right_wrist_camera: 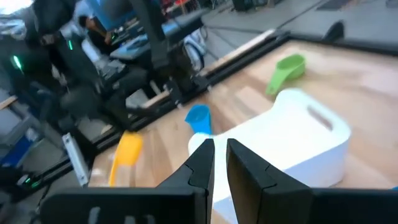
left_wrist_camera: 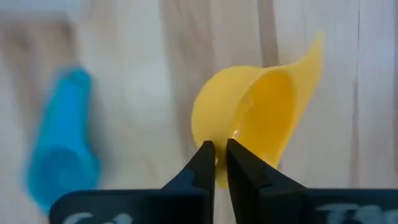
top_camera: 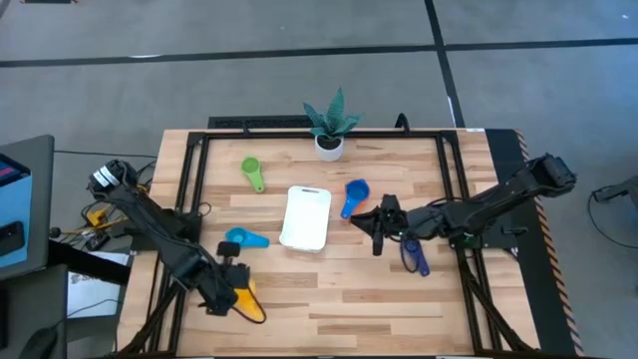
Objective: Nest measuring cups in basket
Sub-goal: Stack the yellow measuring cup on top of the blue measuring cup
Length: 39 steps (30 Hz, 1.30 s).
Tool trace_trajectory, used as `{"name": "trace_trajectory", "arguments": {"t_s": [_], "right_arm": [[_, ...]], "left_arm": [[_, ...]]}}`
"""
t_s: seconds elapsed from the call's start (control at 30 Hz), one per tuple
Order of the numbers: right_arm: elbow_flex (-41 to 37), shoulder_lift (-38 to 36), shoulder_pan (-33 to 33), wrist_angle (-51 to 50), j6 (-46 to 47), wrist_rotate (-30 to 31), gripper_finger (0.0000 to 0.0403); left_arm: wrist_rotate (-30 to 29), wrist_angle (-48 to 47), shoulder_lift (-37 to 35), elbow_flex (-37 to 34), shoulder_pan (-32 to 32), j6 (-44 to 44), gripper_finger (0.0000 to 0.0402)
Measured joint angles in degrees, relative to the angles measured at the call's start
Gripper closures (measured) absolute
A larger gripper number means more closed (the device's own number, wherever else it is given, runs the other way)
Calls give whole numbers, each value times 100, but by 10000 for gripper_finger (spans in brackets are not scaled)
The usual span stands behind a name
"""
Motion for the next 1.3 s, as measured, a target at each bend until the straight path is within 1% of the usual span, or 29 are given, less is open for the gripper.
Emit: {"name": "trace_trajectory", "arguments": {"t_s": [0.13,0.27,0.37,0.47,0.53,0.7,0.83,0.93,1.03,1.17,1.3], "right_arm": [[0,319,18,253,125,-361,335],[2,573,136,684,81,-755,328],[40,731,294,967,-63,-995,314],[205,873,466,911,-252,-1020,293],[363,1059,536,914,-387,-1036,277],[774,1461,463,619,-549,-1060,231],[1127,1629,312,-77,-550,-1065,209],[1354,1618,237,-502,-549,-1065,209],[1446,1606,184,-641,-652,-1111,225],[1532,1588,117,-602,-738,-1622,256],[1563,1590,34,-574,-736,-1852,272]], "left_arm": [[-733,-98,0,671,409,758,394],[-1033,4,0,1117,948,1544,392],[-1012,182,0,1269,1412,1995,392],[-983,539,0,1313,1855,2372,393],[-840,830,0,1314,2136,2605,393],[-325,1513,0,1314,2725,3029,392],[-74,1723,0,1314,3006,3286,392],[-33,1717,0,1314,3105,3458,392],[49,1724,0,1314,3176,3595,392],[40,1717,0,1314,3275,3710,392],[42,1744,52,1318,3404,3759,392]]}}
